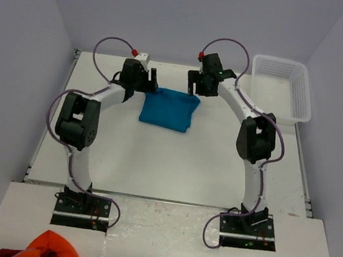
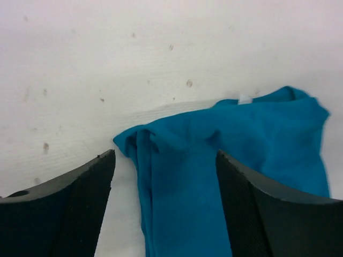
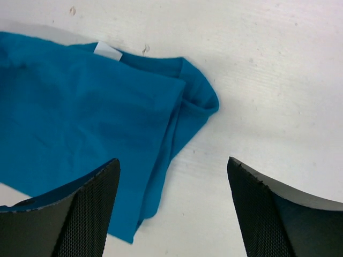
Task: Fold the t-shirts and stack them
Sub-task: Fold the long partially folded tshirt into a neat square
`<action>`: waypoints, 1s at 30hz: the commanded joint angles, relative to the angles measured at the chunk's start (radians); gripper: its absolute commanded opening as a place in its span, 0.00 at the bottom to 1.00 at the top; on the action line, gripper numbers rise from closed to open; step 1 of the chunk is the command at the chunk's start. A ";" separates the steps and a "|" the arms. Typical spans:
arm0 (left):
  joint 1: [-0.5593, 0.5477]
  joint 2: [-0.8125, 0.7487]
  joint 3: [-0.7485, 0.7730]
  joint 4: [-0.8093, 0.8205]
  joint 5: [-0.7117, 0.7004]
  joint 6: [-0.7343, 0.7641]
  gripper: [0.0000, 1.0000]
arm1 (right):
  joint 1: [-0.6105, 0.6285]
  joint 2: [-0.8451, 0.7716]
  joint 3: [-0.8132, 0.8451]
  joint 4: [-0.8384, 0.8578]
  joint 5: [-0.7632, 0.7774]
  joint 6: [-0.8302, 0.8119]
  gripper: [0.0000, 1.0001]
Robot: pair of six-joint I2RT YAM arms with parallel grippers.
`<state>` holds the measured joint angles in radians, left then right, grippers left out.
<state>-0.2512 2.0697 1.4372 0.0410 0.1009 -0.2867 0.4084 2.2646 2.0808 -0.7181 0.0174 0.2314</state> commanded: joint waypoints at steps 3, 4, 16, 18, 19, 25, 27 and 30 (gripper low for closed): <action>-0.006 -0.279 -0.049 0.128 -0.007 0.061 0.92 | 0.015 -0.195 -0.161 0.055 0.024 0.003 0.81; -0.014 -0.293 -0.044 0.110 -0.001 0.063 0.97 | 0.017 -0.200 -0.171 0.055 0.003 0.008 0.82; -0.082 -0.206 -0.334 0.344 0.385 -0.282 0.00 | 0.015 -0.114 -0.124 0.054 -0.425 0.138 0.00; -0.103 -0.180 -0.351 0.381 0.410 -0.289 0.00 | 0.017 -0.080 -0.090 0.039 -0.442 0.137 0.00; -0.109 -0.174 -0.353 0.381 0.396 -0.287 0.00 | 0.014 -0.071 -0.084 0.037 -0.444 0.138 0.00; -0.118 -0.089 -0.342 0.387 0.389 -0.316 0.00 | 0.009 -0.024 -0.045 0.020 -0.433 0.134 0.00; -0.119 -0.065 -0.347 0.366 0.375 -0.333 0.00 | 0.007 -0.019 -0.044 0.014 -0.427 0.129 0.00; -0.120 -0.065 -0.400 0.342 0.346 -0.385 0.00 | 0.004 -0.016 -0.051 0.013 -0.413 0.132 0.00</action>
<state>-0.3737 1.9965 1.0668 0.3588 0.4606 -0.6121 0.4191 2.2532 1.9820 -0.6971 -0.3847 0.3557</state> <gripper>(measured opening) 0.002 0.003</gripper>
